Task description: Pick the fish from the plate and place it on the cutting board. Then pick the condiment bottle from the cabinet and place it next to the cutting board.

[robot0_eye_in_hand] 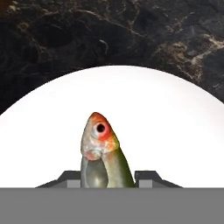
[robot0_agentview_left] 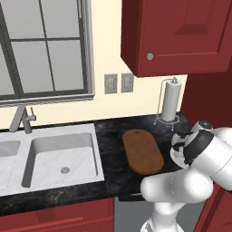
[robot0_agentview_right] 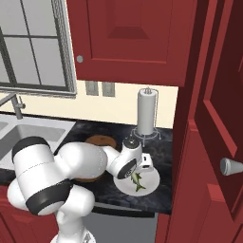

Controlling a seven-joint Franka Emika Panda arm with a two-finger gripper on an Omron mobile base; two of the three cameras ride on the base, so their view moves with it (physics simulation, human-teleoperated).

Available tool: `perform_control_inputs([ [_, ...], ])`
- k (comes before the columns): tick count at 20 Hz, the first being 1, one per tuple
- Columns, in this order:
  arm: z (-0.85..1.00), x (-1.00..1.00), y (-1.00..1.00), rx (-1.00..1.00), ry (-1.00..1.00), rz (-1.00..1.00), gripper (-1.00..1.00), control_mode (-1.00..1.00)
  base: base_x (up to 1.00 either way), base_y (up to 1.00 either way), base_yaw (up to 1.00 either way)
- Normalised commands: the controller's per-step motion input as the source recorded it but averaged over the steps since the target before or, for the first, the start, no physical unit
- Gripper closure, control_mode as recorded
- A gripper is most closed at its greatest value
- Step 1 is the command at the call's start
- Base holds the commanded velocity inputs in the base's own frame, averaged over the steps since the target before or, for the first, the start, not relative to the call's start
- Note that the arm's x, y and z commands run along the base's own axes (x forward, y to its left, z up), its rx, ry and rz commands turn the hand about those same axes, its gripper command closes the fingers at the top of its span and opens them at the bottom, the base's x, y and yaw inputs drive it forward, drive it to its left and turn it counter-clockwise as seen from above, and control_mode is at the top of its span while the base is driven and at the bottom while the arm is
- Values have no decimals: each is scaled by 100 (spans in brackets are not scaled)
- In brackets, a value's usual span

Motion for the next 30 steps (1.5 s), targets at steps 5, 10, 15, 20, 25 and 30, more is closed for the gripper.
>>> perform_control_inputs([
  [5,0,0,0,0,0,0,100,-100,0,0,0],
  [10,22,0,0,0,0,0,100,-100,0,0,0],
  [15,31,0,-2,0,0,0,100,-100,0,0,0],
  [20,23,0,0,0,0,0,100,-100,0,0,0],
  [25,4,0,0,0,0,0,100,-100,0,0,0],
  [30,1,0,3,0,0,0,100,-100,0,0,0],
])
